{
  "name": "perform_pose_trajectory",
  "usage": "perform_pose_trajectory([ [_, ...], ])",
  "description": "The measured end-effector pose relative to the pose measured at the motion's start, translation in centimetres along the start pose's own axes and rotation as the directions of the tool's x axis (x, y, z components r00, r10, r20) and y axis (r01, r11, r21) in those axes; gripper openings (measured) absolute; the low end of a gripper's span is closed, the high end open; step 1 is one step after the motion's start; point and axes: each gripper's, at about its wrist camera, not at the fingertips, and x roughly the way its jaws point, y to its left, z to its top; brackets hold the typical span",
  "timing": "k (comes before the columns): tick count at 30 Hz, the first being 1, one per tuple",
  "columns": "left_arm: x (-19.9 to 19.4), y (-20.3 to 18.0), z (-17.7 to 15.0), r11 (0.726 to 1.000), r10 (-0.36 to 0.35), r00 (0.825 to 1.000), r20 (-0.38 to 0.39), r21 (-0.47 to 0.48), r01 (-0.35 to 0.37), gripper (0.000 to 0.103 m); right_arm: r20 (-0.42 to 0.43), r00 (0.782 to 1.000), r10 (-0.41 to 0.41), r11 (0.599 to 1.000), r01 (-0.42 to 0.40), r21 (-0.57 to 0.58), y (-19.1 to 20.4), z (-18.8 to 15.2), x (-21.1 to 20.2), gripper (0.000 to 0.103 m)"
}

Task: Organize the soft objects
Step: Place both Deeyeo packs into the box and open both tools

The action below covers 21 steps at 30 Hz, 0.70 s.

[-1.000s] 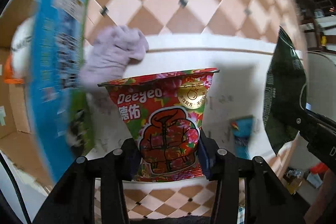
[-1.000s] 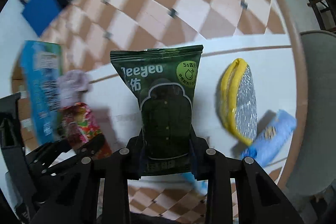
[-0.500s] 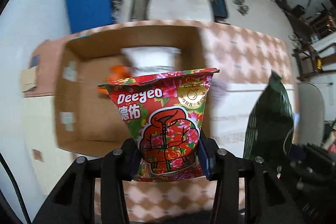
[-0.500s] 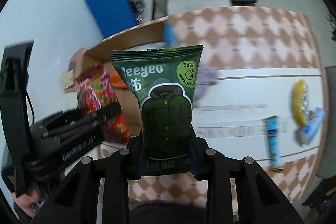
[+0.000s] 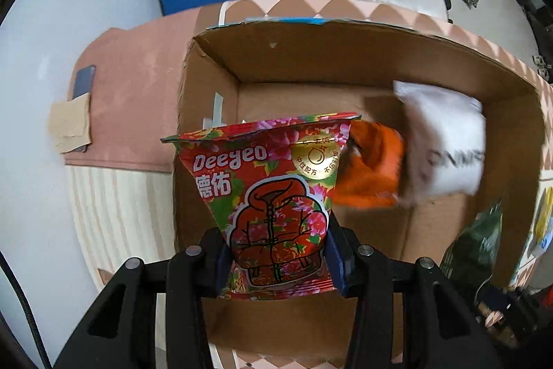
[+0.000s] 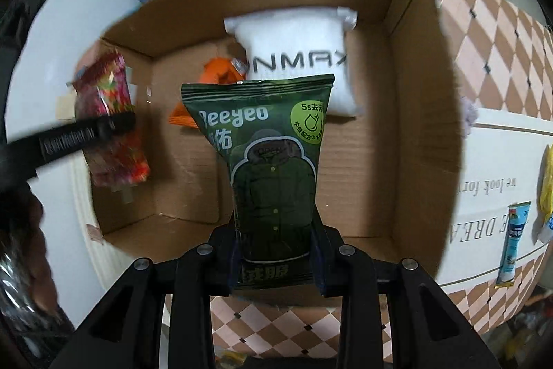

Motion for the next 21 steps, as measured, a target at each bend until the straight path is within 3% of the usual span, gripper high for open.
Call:
perform_pose_trajectory([
  [10,3.1,-0.2,3.7,0.999,-0.007,0.998,-0.063,0.050,0.010,0.044,-0.072,0.996,-0.045,0.999,0.044,-0.012,1.8,0.1,4.0,0.035],
  [13,3.5,0.0,4.1,0.999,0.001,0.995,-0.095,0.034,0.002,0.048,-0.112,0.989,-0.100,0.994,0.095,-0.051,2.5,0.0,5.4,0.036],
  [14,3.5,0.2,4.1,1.000,-0.018,0.995,-0.101,0.023,0.021,0.050,-0.124,0.985,-0.123,0.991,0.117,-0.058,2.6,0.0,5.9,0.040],
  [17,2.7,0.7,4.1,1.000,-0.030,0.997,-0.077,0.004,0.030,0.069,-0.127,0.985,-0.112,0.993,0.106,-0.054,2.8,-0.2,6.1,0.084],
  [21,1.3,0.9,3.0,0.999,-0.040,0.998,-0.054,0.000,0.040,0.071,-0.106,0.989,-0.100,0.994,0.096,-0.046,3.0,-0.7,5.0,0.086],
])
